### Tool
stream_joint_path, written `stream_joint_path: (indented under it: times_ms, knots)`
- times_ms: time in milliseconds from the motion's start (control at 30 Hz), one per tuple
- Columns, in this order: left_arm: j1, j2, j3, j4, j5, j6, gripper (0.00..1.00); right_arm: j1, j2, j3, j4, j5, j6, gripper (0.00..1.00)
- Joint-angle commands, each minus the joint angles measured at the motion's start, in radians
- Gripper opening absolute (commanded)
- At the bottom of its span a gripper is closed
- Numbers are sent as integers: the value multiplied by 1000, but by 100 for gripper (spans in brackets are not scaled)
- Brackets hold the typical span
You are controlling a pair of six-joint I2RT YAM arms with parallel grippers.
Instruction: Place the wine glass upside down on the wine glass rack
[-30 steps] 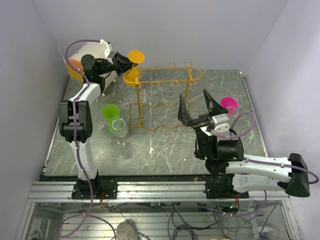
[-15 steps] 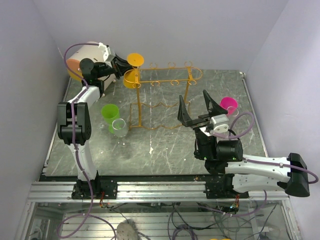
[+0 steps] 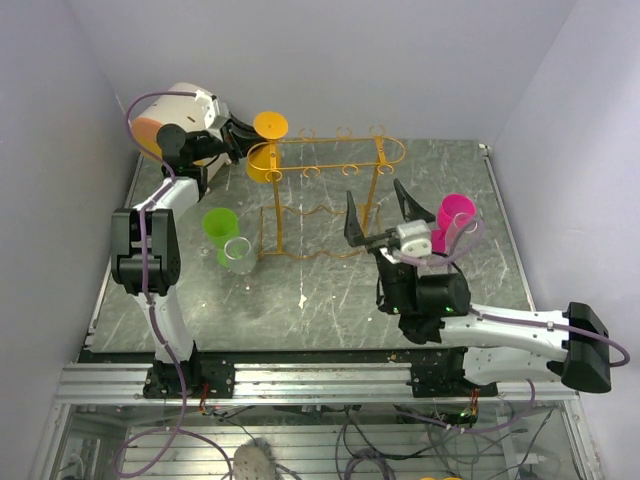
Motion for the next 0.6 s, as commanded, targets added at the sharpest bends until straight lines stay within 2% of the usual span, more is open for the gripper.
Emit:
stream_joint_path:
  times_ms: [0, 100, 167, 267, 567]
  knots:
    - [-1, -46, -32, 68, 64, -19, 7, -93, 46, 73, -190, 32, 152, 81]
    - [2, -52, -40, 73, 64, -23, 7, -221, 58, 151, -523, -116, 440, 85]
    - [5, -51, -42, 74, 64, -23, 7, -318, 83, 189, -623, -234, 583, 86]
    - [5, -51, -45, 80, 63, -22, 7, -357, 126, 199, -596, -310, 585, 87]
    - [9, -59, -59, 106, 76, -39, 7, -395, 242, 270, -594, -315, 594, 88]
